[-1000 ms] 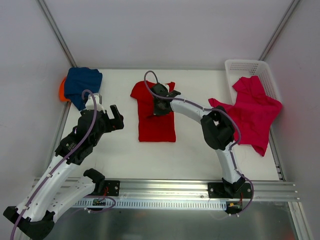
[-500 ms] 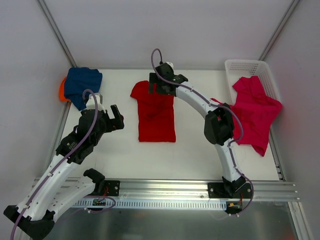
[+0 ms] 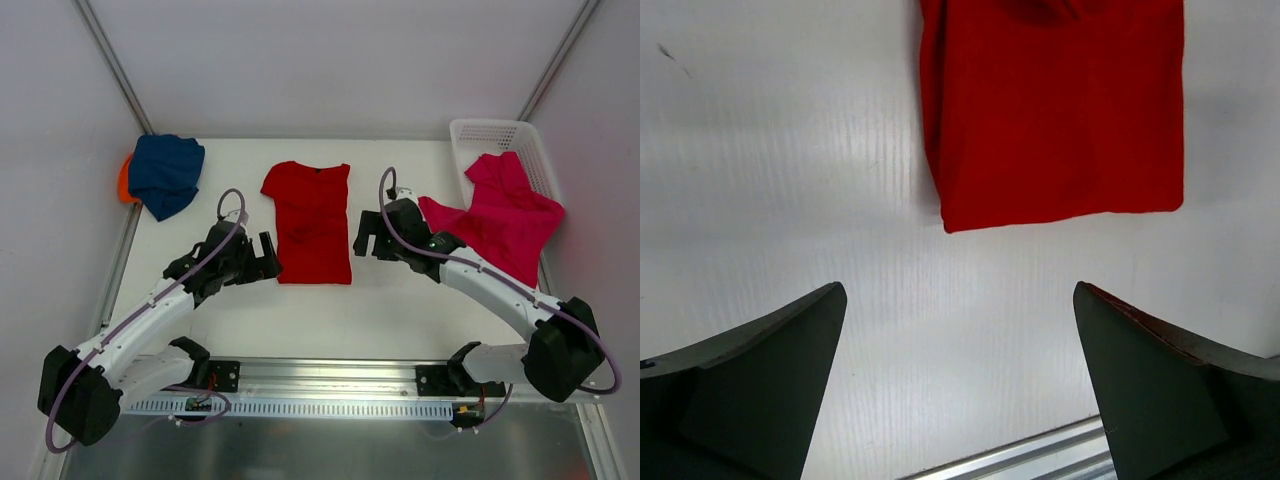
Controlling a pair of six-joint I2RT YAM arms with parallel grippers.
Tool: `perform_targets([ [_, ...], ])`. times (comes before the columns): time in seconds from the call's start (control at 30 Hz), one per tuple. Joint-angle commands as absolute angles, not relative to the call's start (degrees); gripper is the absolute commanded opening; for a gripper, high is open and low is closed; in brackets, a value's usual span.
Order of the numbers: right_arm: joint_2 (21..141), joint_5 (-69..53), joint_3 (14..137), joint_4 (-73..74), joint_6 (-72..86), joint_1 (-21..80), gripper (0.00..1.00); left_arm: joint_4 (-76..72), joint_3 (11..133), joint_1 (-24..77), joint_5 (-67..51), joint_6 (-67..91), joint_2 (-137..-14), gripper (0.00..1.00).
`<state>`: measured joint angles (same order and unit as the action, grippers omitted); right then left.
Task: Fold and stack the t-shirts
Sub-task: Fold the folded rectangular tshirt in 1/3 of the way
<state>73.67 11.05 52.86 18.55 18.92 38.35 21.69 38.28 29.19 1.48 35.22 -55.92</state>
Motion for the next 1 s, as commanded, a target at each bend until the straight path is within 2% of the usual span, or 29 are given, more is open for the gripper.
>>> perform_targets([
  [0.0,77.6,5.3,55.0,10.7,21.1,40.2,0.90,17.0,39.4,29.3,-1.8,37.6,-51.0,0.99],
  [0.07,82.6,2.6,58.9,11.6,21.1,41.4,0.83,17.6,39.8,29.3,-1.2,36.2,-46.9,0.99],
  [0.1,88.6,1.7,64.0,12.5,21.2,41.7,0.69,18.3,40.8,29.2,-0.4,35.6,-45.6,0.99],
  [0.13,91.8,-0.6,66.8,14.4,21.6,42.2,0.52,20.3,41.5,29.3,-0.4,34.0,-44.5,0.99],
  [0.2,100.1,-2.6,74.2,16.2,22.3,43.9,0.01,23.1,44.3,29.2,2.3,31.7,-42.5,0.99],
  [0.4,112.7,-3.3,86.5,17.9,23.9,48.0,0.00,34.6,49.7,29.2,9.8,23.5,-40.8,0.99],
  [0.67,119.0,-1.3,91.2,18.3,24.6,48.5,0.00,35.1,45.3,29.2,15.2,22.8,-34.7,0.99],
  [0.97,124.4,1.7,97.7,19.2,23.6,47.6,0.00,35.1,44.3,29.2,14.9,23.1,-32.5,0.99],
])
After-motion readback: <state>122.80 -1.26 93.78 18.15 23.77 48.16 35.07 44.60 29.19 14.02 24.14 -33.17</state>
